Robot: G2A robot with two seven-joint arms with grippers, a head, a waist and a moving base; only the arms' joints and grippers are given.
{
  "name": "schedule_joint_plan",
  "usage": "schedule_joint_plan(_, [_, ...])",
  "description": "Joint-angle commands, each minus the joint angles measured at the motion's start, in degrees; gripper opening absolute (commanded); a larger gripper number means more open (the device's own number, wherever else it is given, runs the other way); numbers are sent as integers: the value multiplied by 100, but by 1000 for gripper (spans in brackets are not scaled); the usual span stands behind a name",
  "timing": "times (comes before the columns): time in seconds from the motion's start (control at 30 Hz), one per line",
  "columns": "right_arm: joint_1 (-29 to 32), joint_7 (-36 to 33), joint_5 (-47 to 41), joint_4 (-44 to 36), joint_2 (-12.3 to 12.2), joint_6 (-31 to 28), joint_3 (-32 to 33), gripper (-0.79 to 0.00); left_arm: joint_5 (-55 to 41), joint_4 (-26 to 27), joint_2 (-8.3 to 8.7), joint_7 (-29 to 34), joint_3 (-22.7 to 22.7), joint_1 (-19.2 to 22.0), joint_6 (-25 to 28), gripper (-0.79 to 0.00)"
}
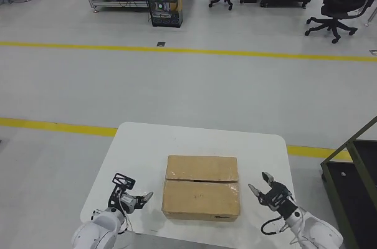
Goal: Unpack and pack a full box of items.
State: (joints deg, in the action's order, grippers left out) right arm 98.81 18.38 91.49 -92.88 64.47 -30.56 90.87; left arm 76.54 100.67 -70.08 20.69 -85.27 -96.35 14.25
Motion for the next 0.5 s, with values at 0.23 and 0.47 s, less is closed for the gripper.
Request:
schedule_joint_plan(0.23, [-11, 30, 308, 29, -33, 54, 88, 0, -50, 415, 41, -36, -328, -240, -164, 0])
schedule_joint_plan(0.47, [-86, -248, -298, 117, -24, -485, -3, 0, -149, 560, 53, -109, -381, -350, -135, 0])
